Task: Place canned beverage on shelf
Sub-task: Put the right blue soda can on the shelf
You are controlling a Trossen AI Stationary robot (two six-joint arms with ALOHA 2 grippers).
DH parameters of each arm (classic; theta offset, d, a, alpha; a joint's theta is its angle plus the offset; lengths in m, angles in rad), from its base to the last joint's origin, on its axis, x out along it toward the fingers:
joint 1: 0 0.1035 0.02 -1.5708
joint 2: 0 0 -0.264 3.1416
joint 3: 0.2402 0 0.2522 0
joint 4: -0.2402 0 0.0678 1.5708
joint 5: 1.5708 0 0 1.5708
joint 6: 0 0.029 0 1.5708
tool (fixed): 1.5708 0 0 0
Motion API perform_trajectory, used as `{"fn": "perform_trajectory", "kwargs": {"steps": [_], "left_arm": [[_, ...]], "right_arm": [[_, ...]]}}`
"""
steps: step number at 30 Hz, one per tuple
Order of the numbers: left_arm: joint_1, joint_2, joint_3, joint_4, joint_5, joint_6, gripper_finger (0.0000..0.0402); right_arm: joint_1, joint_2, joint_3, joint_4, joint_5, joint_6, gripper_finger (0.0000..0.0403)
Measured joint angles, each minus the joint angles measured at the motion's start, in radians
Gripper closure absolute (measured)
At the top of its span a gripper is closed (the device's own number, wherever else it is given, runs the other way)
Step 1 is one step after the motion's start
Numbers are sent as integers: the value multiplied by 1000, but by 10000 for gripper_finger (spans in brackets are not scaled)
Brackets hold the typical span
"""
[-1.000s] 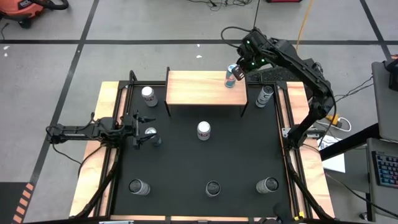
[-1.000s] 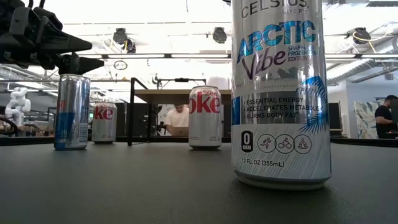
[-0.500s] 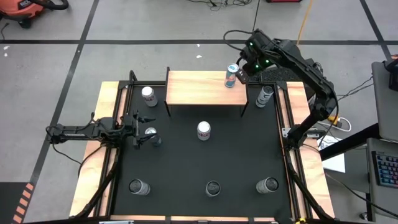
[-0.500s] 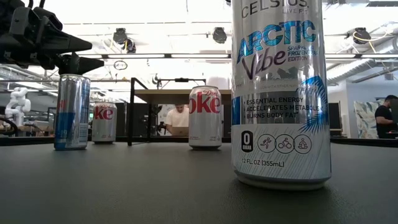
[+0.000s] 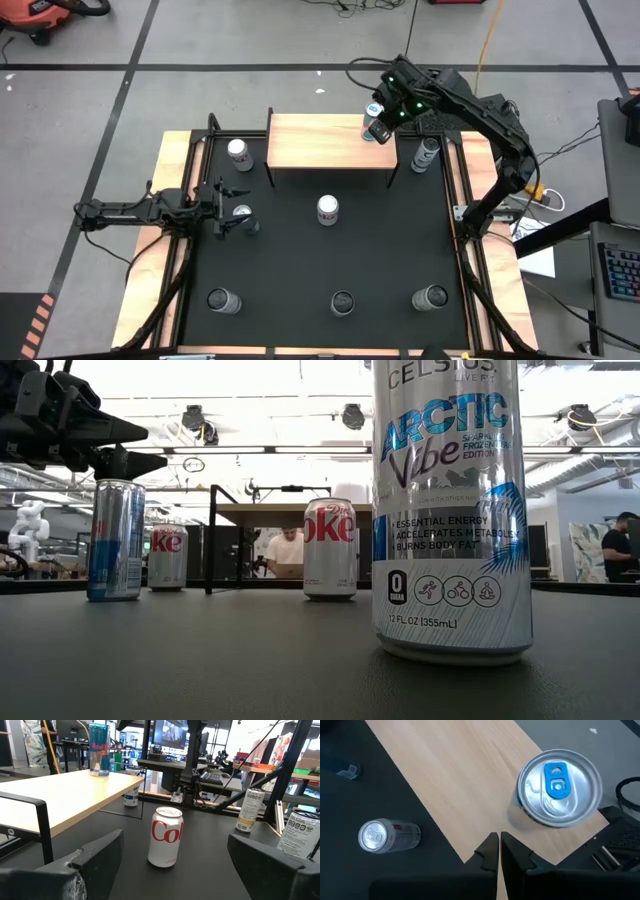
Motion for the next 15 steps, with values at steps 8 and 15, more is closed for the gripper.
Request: {"fn": "perform_trajectory", "kwargs": {"steps": [8, 15], "left_arm": [[0, 0, 0, 0, 0, 0, 41], [0, 0, 0, 0, 0, 0, 41]], "right_arm": [[1, 19, 0, 20, 1, -17, 403], [-4, 19, 0, 27, 4, -17, 403]]}}
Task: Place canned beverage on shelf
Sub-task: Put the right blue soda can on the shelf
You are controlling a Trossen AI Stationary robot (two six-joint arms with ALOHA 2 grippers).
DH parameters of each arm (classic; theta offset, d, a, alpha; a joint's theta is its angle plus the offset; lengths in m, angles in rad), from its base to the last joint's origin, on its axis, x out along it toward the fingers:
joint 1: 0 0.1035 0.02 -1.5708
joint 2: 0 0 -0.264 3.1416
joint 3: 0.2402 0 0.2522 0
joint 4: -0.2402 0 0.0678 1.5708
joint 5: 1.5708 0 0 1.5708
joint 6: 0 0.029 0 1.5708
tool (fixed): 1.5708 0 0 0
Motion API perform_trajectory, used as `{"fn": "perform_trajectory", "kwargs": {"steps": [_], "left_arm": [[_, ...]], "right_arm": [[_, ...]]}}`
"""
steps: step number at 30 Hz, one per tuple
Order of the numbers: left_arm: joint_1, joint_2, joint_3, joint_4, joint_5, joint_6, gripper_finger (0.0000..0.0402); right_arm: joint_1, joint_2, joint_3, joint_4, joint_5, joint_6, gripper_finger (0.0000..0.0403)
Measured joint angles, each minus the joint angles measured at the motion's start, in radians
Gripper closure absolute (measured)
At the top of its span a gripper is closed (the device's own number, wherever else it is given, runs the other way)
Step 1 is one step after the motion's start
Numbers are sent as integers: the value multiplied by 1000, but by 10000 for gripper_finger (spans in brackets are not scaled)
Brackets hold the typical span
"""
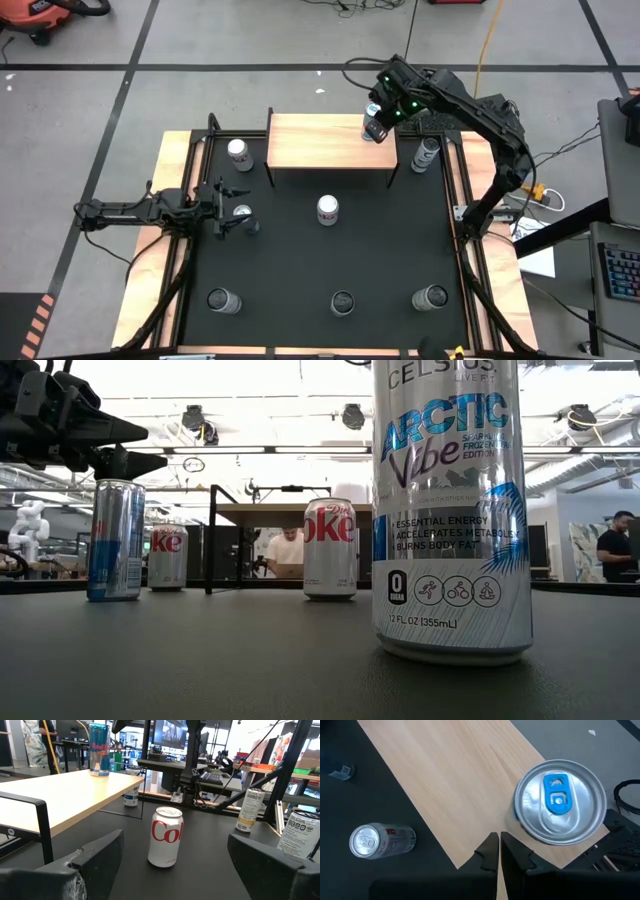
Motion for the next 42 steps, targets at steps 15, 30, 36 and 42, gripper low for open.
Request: {"fn": "perform_trajectory", "kwargs": {"steps": [15, 30, 36, 42], "left_arm": [[0, 0, 0, 0, 0, 0, 41], [0, 0, 0, 0, 0, 0, 41], [0, 0, 0, 0, 0, 0, 41], [0, 0, 0, 0, 0, 0, 41]], "right_arm": [[-20, 0, 0, 0, 53, -7, 403], [-45, 0, 0, -8, 107, -7, 403], [-45, 0, 0, -8, 107, -7, 403], [-45, 0, 0, -46, 169, 4, 403]]}}
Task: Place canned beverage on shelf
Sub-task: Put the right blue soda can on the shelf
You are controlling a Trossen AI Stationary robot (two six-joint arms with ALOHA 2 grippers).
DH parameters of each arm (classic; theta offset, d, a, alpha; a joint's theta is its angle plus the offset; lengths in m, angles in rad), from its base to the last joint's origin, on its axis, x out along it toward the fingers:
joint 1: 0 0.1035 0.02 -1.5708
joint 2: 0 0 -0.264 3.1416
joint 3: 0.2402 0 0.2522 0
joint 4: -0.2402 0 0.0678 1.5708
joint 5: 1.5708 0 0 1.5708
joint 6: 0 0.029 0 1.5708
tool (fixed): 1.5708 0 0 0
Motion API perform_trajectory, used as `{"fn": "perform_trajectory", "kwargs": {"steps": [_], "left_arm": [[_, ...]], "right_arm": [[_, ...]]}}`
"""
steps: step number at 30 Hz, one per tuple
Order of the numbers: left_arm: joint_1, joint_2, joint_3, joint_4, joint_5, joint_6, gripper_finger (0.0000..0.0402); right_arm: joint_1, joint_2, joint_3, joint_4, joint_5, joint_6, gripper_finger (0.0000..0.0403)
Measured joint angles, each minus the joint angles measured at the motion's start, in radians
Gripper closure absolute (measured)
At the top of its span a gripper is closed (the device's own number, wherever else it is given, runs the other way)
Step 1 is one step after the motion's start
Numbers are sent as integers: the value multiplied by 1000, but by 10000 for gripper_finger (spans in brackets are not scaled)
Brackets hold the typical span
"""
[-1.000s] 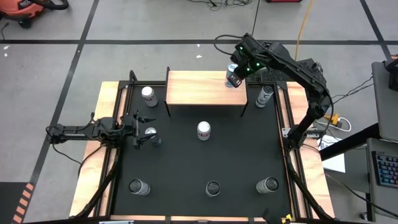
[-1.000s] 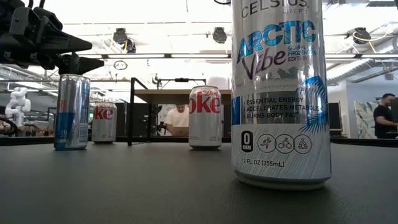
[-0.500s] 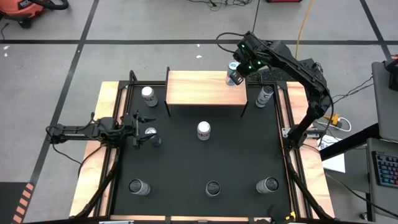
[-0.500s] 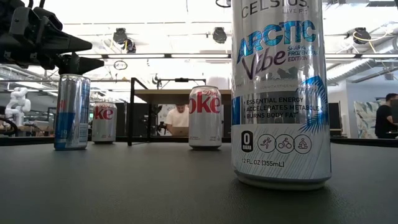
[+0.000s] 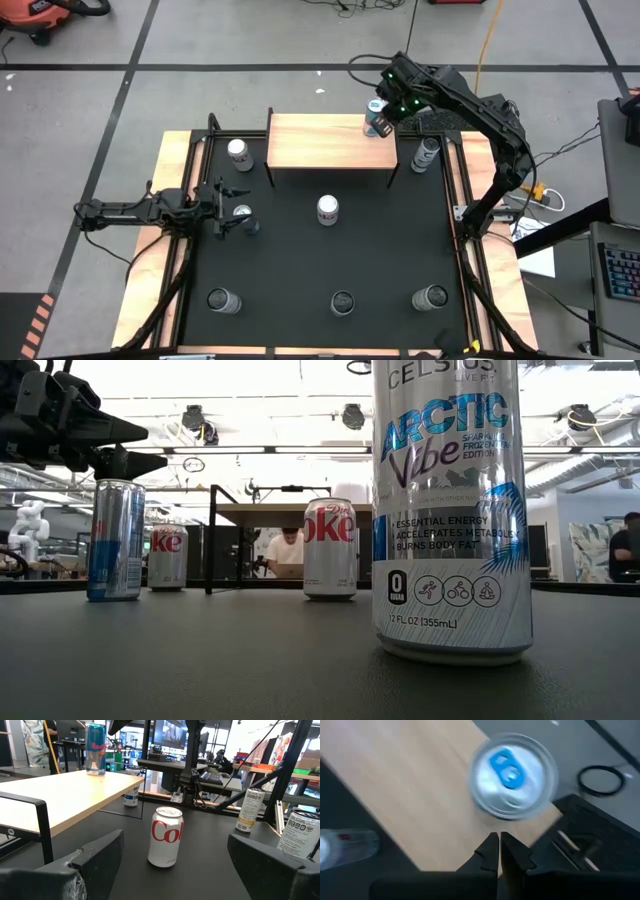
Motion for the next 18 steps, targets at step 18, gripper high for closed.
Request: {"fn": "perform_trajectory", "kwargs": {"steps": [18], "left_arm": [[0, 0, 0, 0, 0, 0, 41]], "right_arm": [[-39, 18, 0, 31, 64, 44, 403]]}}
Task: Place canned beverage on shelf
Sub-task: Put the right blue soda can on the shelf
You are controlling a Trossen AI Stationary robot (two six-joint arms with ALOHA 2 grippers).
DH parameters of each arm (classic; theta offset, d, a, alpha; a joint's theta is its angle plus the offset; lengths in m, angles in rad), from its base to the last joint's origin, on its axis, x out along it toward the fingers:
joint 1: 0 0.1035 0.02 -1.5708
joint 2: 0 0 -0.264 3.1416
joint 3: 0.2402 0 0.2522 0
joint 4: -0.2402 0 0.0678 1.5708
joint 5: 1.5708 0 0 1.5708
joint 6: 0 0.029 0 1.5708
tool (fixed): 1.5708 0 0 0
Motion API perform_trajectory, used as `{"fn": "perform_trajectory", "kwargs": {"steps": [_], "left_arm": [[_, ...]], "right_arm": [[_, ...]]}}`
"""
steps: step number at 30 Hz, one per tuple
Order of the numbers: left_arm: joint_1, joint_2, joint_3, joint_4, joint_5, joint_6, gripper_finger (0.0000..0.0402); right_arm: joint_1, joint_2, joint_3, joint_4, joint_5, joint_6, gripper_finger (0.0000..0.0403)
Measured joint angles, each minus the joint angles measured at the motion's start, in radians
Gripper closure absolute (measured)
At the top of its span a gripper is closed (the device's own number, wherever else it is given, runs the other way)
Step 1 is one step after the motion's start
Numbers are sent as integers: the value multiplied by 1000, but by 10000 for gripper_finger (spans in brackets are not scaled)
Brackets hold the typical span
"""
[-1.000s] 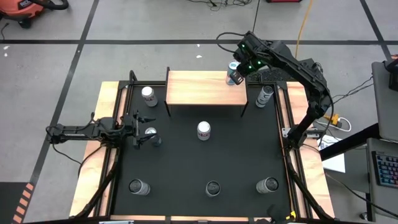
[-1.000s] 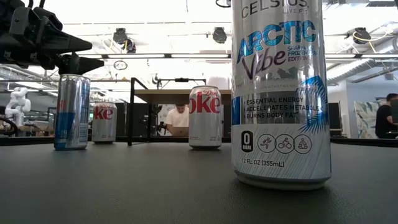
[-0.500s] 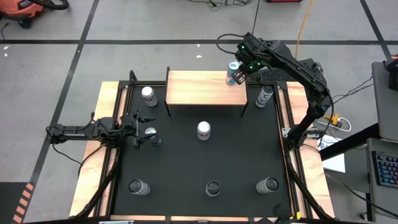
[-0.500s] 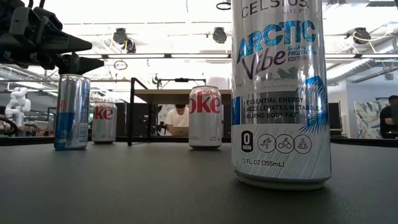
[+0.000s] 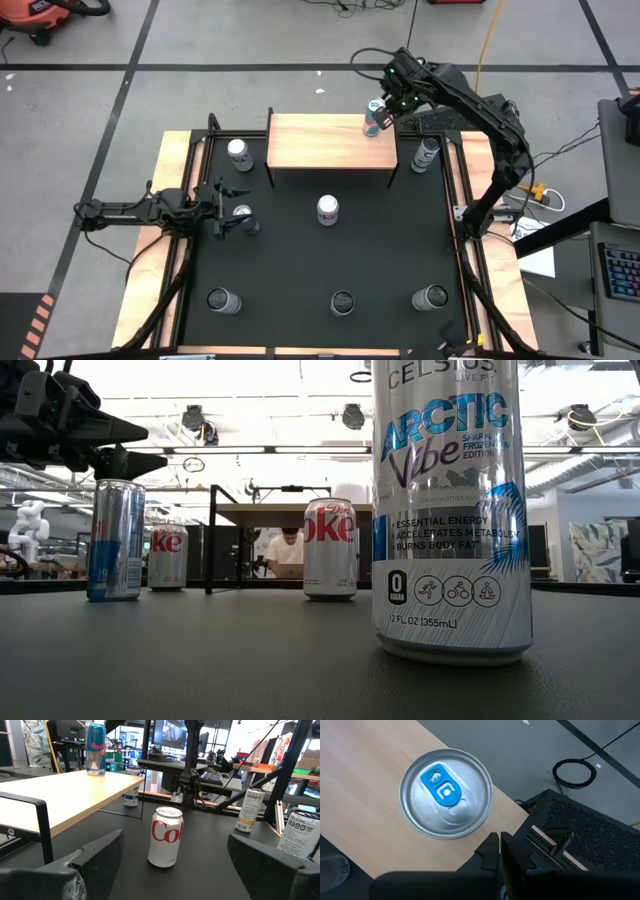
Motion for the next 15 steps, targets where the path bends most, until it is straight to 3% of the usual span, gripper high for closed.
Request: {"fn": "perform_trajectory", "kwargs": {"steps": [15], "left_arm": [[0, 0, 0, 0, 0, 7, 41]], "right_arm": [[0, 79, 0, 28, -6, -14, 403]]}}
